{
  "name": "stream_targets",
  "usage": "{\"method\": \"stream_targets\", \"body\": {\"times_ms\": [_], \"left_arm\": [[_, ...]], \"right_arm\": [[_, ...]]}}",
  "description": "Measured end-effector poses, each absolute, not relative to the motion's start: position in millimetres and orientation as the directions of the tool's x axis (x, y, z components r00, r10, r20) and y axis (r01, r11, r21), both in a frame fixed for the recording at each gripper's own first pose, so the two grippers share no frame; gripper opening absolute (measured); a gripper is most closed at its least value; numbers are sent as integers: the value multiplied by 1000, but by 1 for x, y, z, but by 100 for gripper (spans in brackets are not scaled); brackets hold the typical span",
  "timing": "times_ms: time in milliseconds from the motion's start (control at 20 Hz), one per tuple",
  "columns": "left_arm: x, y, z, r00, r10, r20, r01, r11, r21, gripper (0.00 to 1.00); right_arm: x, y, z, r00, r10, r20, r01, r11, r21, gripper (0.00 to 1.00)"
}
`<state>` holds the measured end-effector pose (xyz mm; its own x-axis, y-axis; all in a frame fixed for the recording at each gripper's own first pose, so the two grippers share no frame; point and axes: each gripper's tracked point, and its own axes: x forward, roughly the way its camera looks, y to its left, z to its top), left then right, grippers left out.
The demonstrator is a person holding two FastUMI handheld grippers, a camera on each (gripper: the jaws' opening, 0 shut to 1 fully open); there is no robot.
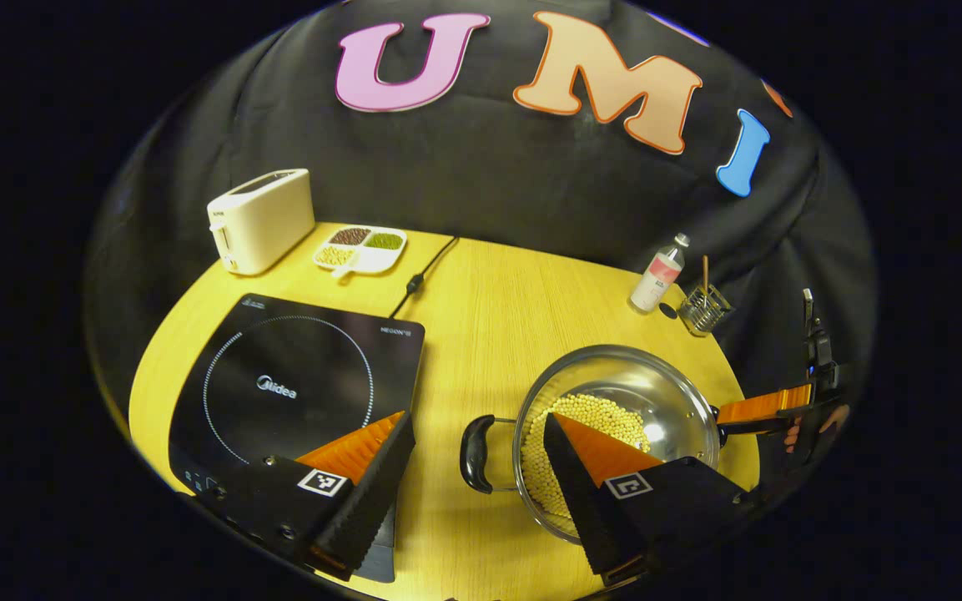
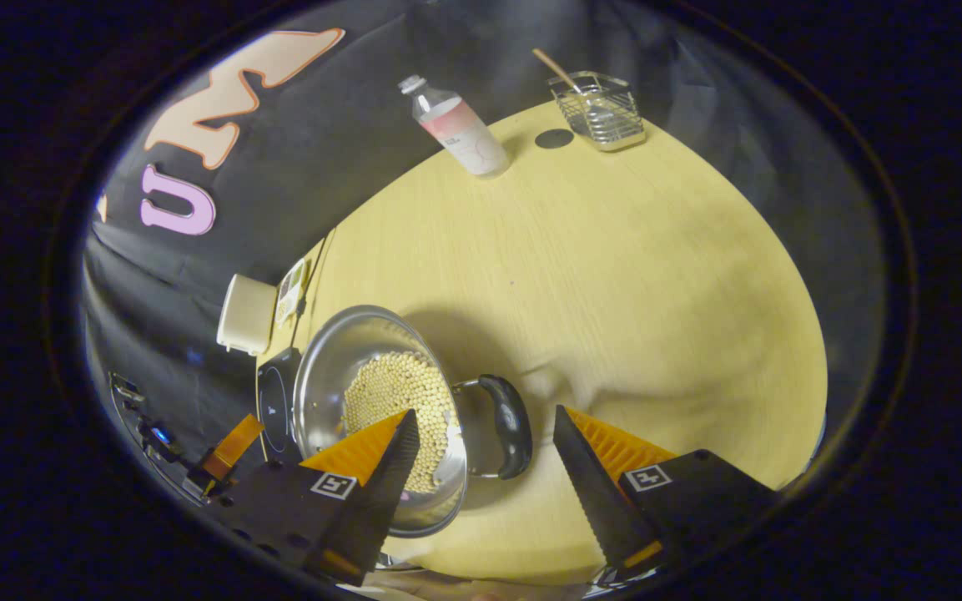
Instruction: First push the handle of the pot to place it horizontally, then grasp the pot with both hands and set it on the induction cooktop.
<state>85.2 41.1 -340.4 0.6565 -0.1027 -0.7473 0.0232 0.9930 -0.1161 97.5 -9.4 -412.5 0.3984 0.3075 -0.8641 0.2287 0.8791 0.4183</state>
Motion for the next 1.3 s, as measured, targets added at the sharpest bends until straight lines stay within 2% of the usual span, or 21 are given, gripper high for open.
{"method": "stream_targets", "body": {"times_ms": [400, 750, 800, 850, 1000, 1050, 1100, 1200, 1250, 1300], "left_arm": [[84, 31, -390, 522, -142, -841, 21, 988, -154, 96], [81, 28, -417, 442, -145, -885, 7, 987, -159, 95], [81, 27, -420, 435, -145, -889, 12, 988, -155, 98], [82, 26, -421, 428, -146, -892, 18, 988, -153, 92], [83, 23, -428, 413, -146, -899, 30, 989, -147, 88], [83, 23, -430, 408, -142, -902, 31, 989, -142, 86], [84, 24, -432, 402, -138, -905, 31, 990, -137, 83], [84, 22, -435, 392, -139, -909, 34, 990, -137, 83], [84, 21, -437, 387, -140, -911, 34, 990, -137, 89], [84, 21, -438, 383, -140, -913, 37, 990, -136, 83]], "right_arm": [[103, 4, -444, 327, 321, -889, 201, 896, 397, 99], [107, 11, -457, 291, 334, -897, 200, 895, 398, 98], [107, 10, -458, 288, 334, -897, 198, 896, 398, 87], [106, 11, -458, 283, 335, -899, 196, 897, 396, 87], [105, 11, -462, 271, 335, -902, 186, 901, 391, 87], [105, 12, -464, 267, 333, -904, 186, 903, 388, 84], [104, 13, -465, 258, 337, -905, 182, 903, 388, 72], [104, 12, -467, 260, 331, -907, 178, 907, 382, 72], [104, 7, -468, 258, 318, -912, 180, 912, 369, 72], [103, 9, -469, 252, 327, -911, 185, 908, 377, 49]]}}
